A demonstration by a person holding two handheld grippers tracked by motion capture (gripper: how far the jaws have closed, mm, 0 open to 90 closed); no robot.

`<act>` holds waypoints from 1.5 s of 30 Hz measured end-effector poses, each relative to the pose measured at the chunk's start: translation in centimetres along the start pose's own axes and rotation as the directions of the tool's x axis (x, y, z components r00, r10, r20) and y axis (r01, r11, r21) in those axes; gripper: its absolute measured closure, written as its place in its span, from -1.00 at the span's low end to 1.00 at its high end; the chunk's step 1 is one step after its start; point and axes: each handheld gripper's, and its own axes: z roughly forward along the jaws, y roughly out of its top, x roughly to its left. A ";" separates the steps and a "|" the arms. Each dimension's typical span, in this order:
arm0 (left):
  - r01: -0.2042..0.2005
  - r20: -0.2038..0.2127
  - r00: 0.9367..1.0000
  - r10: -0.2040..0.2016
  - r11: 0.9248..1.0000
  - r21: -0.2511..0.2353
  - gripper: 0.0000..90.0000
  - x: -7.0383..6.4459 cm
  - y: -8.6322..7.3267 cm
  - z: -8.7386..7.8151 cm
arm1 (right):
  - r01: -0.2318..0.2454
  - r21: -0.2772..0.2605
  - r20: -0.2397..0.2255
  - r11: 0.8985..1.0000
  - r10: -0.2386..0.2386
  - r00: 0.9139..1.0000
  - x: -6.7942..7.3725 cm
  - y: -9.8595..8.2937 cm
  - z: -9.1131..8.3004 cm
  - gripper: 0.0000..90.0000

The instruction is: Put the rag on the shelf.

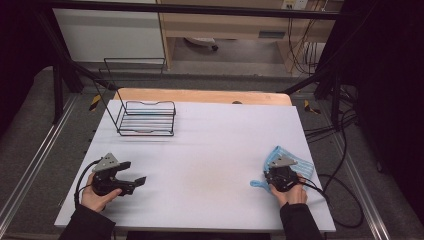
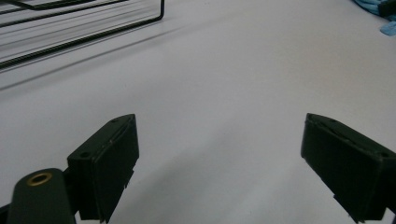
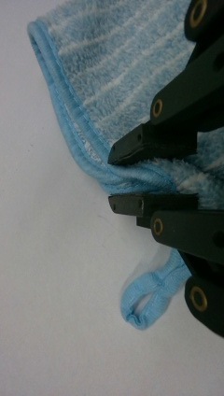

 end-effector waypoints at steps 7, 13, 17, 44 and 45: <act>0.003 0.003 1.000 -0.003 1.000 0.001 -0.74 0.0 0.0 0.1 | -0.031 -0.025 -0.015 0.999 0.031 0.999 -0.5 0.2 -0.5 0.80; 0.005 0.001 1.000 -0.005 1.000 0.002 -0.74 0.0 0.0 0.1 | -0.090 -0.065 -0.065 0.994 0.086 0.994 -1.0 0.3 -1.4 0.80; 0.001 -0.002 1.000 -0.001 1.000 0.002 -0.74 0.0 0.0 0.1 | -0.120 -0.081 -0.107 0.989 0.111 0.988 -1.0 0.5 -1.8 0.80; -0.004 -0.010 1.000 0.004 1.000 0.009 -0.74 -0.1 0.1 0.2 | -0.177 -0.136 -0.308 0.975 0.128 0.943 2.7 3.7 -2.4 0.81; -0.004 -0.010 1.000 0.004 1.000 0.009 -0.74 -0.1 0.1 0.2 | -0.178 -0.137 -0.315 0.974 0.128 0.941 2.8 3.9 -2.3 0.81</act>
